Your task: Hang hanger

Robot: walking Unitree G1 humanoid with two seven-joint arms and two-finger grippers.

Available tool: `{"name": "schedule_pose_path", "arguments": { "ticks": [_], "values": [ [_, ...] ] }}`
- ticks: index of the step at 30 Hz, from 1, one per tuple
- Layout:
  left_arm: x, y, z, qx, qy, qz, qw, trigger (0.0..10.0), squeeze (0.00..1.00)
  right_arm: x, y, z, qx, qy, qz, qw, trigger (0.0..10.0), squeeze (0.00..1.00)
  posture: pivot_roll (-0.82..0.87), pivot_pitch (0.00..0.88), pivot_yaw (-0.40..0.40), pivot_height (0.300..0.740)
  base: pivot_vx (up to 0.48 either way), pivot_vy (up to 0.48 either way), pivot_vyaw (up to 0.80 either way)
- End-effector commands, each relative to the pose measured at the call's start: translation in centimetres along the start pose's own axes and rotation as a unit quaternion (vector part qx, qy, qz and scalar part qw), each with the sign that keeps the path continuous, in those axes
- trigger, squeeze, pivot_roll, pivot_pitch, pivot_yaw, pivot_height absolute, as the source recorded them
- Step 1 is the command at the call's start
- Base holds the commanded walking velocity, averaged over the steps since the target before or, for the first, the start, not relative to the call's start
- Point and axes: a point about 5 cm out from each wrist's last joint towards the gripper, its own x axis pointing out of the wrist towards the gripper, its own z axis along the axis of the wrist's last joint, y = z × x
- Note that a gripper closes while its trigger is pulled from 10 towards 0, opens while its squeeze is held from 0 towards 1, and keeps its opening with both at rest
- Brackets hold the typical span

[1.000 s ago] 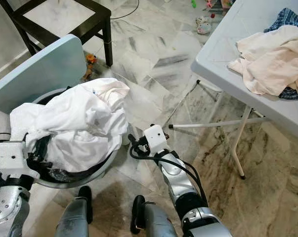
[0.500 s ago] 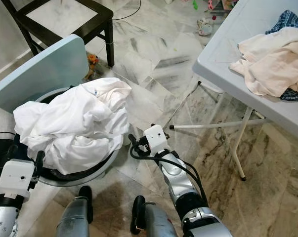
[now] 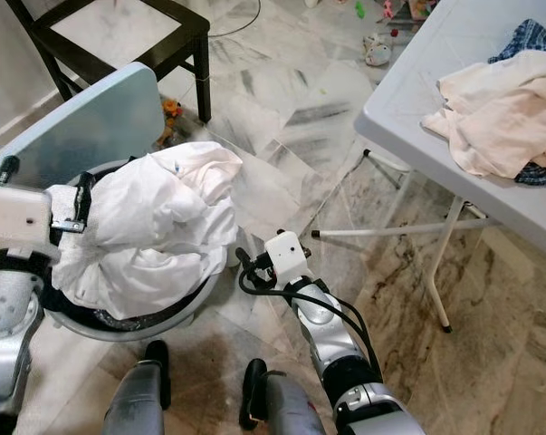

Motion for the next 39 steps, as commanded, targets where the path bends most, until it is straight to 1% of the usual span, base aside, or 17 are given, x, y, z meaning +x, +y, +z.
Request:
{"name": "schedule_pose_path", "arguments": {
  "ticks": [1, 5, 6, 7, 8, 14, 15, 16, 19, 25, 26, 27, 28, 29, 30, 34, 39],
  "values": [
    [-0.2, -0.6, -1.1, -0.012, 0.023, -0.020, 0.999, 10.0, 1.00, -0.8, -0.3, -1.0, 0.004, 0.015, -0.006, 1.000, 10.0, 0.00, 0.30, 0.342, -0.179, 0.740, 0.000, 0.000, 0.00],
    [0.6, -2.0, -2.2, -0.044, 0.053, -0.065, 0.995, 10.0, 0.99, -0.9, -0.6, -1.0, 0.002, 0.012, -0.010, 1.000, 10.0, 0.00, 0.26, 0.343, -0.178, 0.740, 0.000, 0.000, 0.00],
    [1.3, -2.9, -2.1, -0.061, 0.047, -0.083, 0.994, 10.0, 0.67, -1.1, -0.6, -1.1, 0.000, 0.012, -0.013, 1.000, 10.0, 0.00, 0.26, 0.345, -0.177, 0.740, 0.000, 0.000, 0.00],
    [1.3, -2.9, -2.1, -0.061, 0.047, -0.083, 0.994, 10.0, 0.67, -1.1, -0.6, -1.1, 0.000, 0.012, -0.013, 1.000, 10.0, 0.00, 0.26, 0.345, -0.177, 0.740, 0.000, 0.000, 0.00],
    [2.1, -3.5, -1.6, -0.075, 0.037, -0.091, 0.992, 10.0, 0.55, -1.3, -0.7, -1.2, -0.002, 0.012, -0.014, 1.000, 10.0, 0.00, 0.24, 0.345, -0.174, 0.740, 0.000, 0.000, 0.00],
    [3.9, -5.2, 1.0, -0.089, -0.022, -0.114, 0.989, 10.0, 0.58, -1.6, -0.6, -1.4, -0.003, 0.012, -0.017, 1.000, 10.0, 0.00, 0.23, 0.344, -0.170, 0.740, 0.000, 0.000, 0.00],
    [3.9, -5.4, 1.6, -0.091, -0.039, -0.112, 0.989, 10.0, 0.64, -1.6, -0.6, -1.5, -0.003, 0.012, -0.017, 1.000, 10.0, 0.00, 0.22, 0.342, -0.166, 0.740, 0.000, 0.000, 0.00],
    [4.0, -5.5, 1.9, -0.088, -0.048, -0.112, 0.989, 10.0, 0.89, -1.6, -0.6, -1.5, -0.003, 0.013, -0.017, 1.000, 10.0, 0.00, 0.22, 0.342, -0.167, 0.740, 0.000, 0.000, 0.00],
    [4.1, -5.6, 2.3, -0.087, -0.060, -0.114, 0.988, 10.0, 1.00, -1.6, -0.6, -1.5, -0.003, 0.013, -0.018, 1.000, 10.0, 0.00, 0.23, 0.343, -0.167, 0.740, 0.000, 0.000, 0.00],
    [3.8, -7.3, -1.2, -0.107, 0.047, -0.155, 0.981, 10.0, 1.00, -1.5, -0.5, -1.3, -0.004, 0.013, -0.017, 1.000, 10.0, 0.00, 0.23, 0.343, -0.168, 0.740, 0.000, 0.000, 0.00],
    [3.7, -7.5, -1.7, -0.110, 0.064, -0.155, 0.980, 10.0, 0.57, -1.5, -0.5, -1.3, -0.004, 0.012, -0.017, 1.000, 10.0, 0.00, 0.23, 0.344, -0.169, 0.740, 0.000, 0.000, 0.00],
    [3.3, -7.7, -2.8, -0.117, 0.098, -0.156, 0.976, 9.3, 0.00, -1.5, -0.5, -1.3, -0.004, 0.012, -0.017, 1.000, 10.0, 0.00, 0.23, 0.343, -0.169, 0.740, 0.000, 0.000, 0.00],
    [3.1, -7.6, -3.2, -0.119, 0.106, -0.149, 0.976, 2.4, 0.00, -1.5, -0.5, -1.3, -0.004, 0.013, -0.017, 1.000, 10.0, 0.00, 0.23, 0.343, -0.169, 0.740, 0.000, 0.000, 0.00],
    [3.1, -7.5, -3.3, -0.120, 0.109, -0.144, 0.976, 2.4, 0.00, -1.5, -0.5, -1.2, -0.005, 0.013, -0.017, 1.000, 10.0, 0.00, 0.23, 0.344, -0.170, 0.740, 0.000, 0.000, 0.00],
    [3.0, -7.5, -3.5, -0.125, 0.112, -0.144, 0.975, 0.0, 0.00, -1.5, -0.5, -1.2, -0.005, 0.013, -0.017, 1.000, 10.0, 0.00, 0.23, 0.344, -0.170, 0.740, 0.000, 0.000, 0.00],
    [2.9, -7.1, -3.5, -0.135, 0.099, -0.143, 0.975, 0.0, 0.00, -1.6, -0.6, -1.3, -0.004, 0.015, -0.016, 1.000, 10.0, 0.00, 0.23, 0.343, -0.173, 0.740, 0.000, 0.000, 0.00],
    [3.2, -6.0, -1.9, -0.083, 0.043, -0.115, 0.989, 0.0, 0.00, -1.6, -0.7, -1.3, -0.003, 0.017, -0.011, 1.000, 10.0, 0.00, 0.24, 0.341, -0.178, 0.740, 0.000, 0.000, 0.00]
  ]
}}
